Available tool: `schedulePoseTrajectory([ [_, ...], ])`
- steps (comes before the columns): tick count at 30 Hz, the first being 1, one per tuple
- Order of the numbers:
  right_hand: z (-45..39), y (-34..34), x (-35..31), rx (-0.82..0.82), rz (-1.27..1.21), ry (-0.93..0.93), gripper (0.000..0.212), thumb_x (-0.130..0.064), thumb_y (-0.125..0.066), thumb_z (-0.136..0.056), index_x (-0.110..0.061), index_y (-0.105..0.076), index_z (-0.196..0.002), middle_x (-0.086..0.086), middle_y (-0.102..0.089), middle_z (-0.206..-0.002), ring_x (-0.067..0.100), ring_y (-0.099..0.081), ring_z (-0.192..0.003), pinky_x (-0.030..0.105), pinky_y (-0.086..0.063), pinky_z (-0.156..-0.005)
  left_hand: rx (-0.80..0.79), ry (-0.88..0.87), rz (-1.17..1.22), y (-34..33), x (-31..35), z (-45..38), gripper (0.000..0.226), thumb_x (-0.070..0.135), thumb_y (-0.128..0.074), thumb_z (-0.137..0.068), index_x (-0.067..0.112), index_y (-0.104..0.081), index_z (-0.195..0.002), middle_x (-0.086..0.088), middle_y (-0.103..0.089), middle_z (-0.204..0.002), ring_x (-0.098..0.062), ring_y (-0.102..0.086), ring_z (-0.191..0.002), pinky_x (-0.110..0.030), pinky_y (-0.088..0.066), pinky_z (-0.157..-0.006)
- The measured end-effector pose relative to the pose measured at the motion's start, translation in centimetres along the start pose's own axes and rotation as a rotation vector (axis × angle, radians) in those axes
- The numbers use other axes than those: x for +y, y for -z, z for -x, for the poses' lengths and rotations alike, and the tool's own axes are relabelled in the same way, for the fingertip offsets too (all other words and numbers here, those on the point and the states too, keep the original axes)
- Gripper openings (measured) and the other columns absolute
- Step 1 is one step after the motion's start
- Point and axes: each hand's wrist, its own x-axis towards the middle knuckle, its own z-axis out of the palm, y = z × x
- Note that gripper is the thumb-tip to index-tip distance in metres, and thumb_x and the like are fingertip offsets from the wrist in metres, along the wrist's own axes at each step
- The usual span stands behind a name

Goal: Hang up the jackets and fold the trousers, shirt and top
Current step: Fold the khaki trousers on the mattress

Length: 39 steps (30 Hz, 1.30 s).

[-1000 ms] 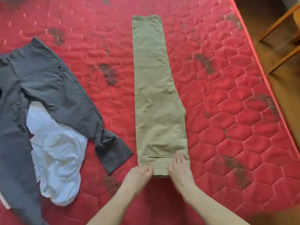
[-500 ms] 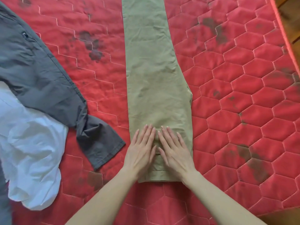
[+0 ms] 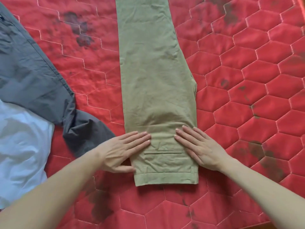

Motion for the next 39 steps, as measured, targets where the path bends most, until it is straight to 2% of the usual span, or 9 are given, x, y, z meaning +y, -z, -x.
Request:
schedulePoseTrajectory([
  [4, 2.4, 1.5, 3.2, -0.095, 0.098, 0.047, 0.09, -0.018, -0.056, -0.087, -0.016, -0.015, -0.167, 0.002, -0.011, -0.175, 0.022, -0.013, -0.161, 0.048, -0.02, -0.127, -0.094, -0.107, -0.139, 1.4, -2.0, 0.7, 0.105, 0.037, -0.063, -0.08, 0.004, -0.013, -0.166, -0.013, -0.006, -0.175, -0.027, -0.008, -0.162, -0.044, -0.017, -0.13],
  [11, 0.4, 0.9, 2.3, 0.05, 0.078, 0.105, 0.064, -0.041, -0.046, -0.106, -0.02, -0.029, -0.164, 0.005, -0.023, -0.172, 0.025, -0.02, -0.159, 0.051, -0.024, -0.126, 0.11, 0.007, -0.222, -0.5, 0.4, -0.7, 0.065, 0.014, -0.042, -0.103, 0.009, -0.024, -0.165, -0.007, -0.02, -0.173, -0.025, -0.021, -0.159, -0.047, -0.03, -0.126],
  [20, -2.2, 2.7, 0.6, 0.027, -0.09, 0.112, 0.053, -0.015, -0.039, -0.108, -0.017, -0.037, -0.161, 0.001, -0.03, -0.169, 0.02, -0.024, -0.158, 0.046, -0.03, -0.125, 0.093, 0.227, 0.086, 0.4, 3.6, -1.7, 0.09, 0.066, -0.05, -0.098, 0.016, -0.019, -0.166, -0.004, -0.015, -0.175, -0.027, -0.008, -0.162, -0.053, -0.019, -0.129],
  [25, -0.6, 5.9, -1.6, 0.123, -0.338, 0.026, 0.044, -0.004, -0.069, -0.098, -0.008, -0.063, -0.141, 0.0, -0.059, -0.149, 0.021, -0.05, -0.144, 0.041, -0.046, -0.116, 0.1, 0.219, 0.404, 2.0, 5.6, 0.0, 0.082, 0.061, -0.039, -0.095, 0.02, -0.025, -0.166, 0.005, -0.025, -0.172, -0.013, -0.017, -0.16, -0.038, -0.018, -0.129],
  [27, 0.4, 6.4, -2.7, 0.171, -0.438, -0.054, 0.042, -0.001, -0.077, -0.091, -0.009, -0.07, -0.132, -0.002, -0.068, -0.137, 0.017, -0.061, -0.134, 0.038, -0.053, -0.108, 0.235, 0.326, 0.667, 2.4, 7.0, 0.6, 0.067, 0.058, -0.045, -0.098, 0.026, -0.047, -0.157, 0.009, -0.049, -0.159, -0.008, -0.041, -0.149, -0.036, -0.034, -0.124],
  [30, 1.3, 6.5, -4.6, 0.251, -0.777, -0.324, 0.043, -0.008, -0.072, -0.082, -0.03, -0.077, -0.119, -0.016, -0.076, -0.118, 0.0, -0.07, -0.11, 0.029, -0.057, -0.091, 0.437, 0.593, 0.801, 3.0, 8.1, 0.3, 0.039, 0.059, -0.051, -0.102, 0.038, -0.071, -0.127, 0.015, -0.076, -0.119, -0.001, -0.07, -0.112, -0.039, -0.059, -0.091],
  [32, 1.1, 5.8, -5.9, 0.303, -0.916, -0.518, 0.042, -0.008, -0.066, -0.077, -0.038, -0.073, -0.106, -0.024, -0.074, -0.095, -0.009, -0.065, -0.081, 0.023, -0.056, -0.072, 0.521, 0.681, 0.755, 3.1, 7.9, -0.6, 0.054, 0.07, -0.041, -0.102, 0.027, -0.075, -0.104, 0.014, -0.077, -0.093, 0.007, -0.067, -0.089, -0.036, -0.059, -0.075],
  [34, 0.4, 5.2, -6.6, 0.378, -0.949, -0.673, 0.008, -0.031, -0.068, -0.085, -0.037, -0.065, -0.082, -0.015, -0.063, -0.068, -0.003, -0.049, -0.059, 0.022, -0.046, -0.057, 0.6, 0.791, 0.865, 3.1, 7.4, -1.4, 0.062, 0.075, -0.042, -0.098, 0.02, -0.066, -0.084, 0.01, -0.063, -0.068, 0.005, -0.049, -0.068, -0.035, -0.052, -0.061],
  [39, -2.3, 3.7, -6.5, 0.488, -1.035, -0.873, 0.025, -0.061, -0.059, -0.094, -0.037, -0.062, -0.087, -0.014, -0.059, -0.07, 0.004, -0.044, -0.067, 0.027, -0.042, -0.061, 0.743, 0.982, 0.932, 2.6, 7.0, -3.5, 0.04, 0.062, -0.053, -0.096, 0.035, -0.047, -0.068, 0.015, -0.038, -0.057, -0.005, -0.035, -0.054, -0.023, -0.033, -0.051],
])
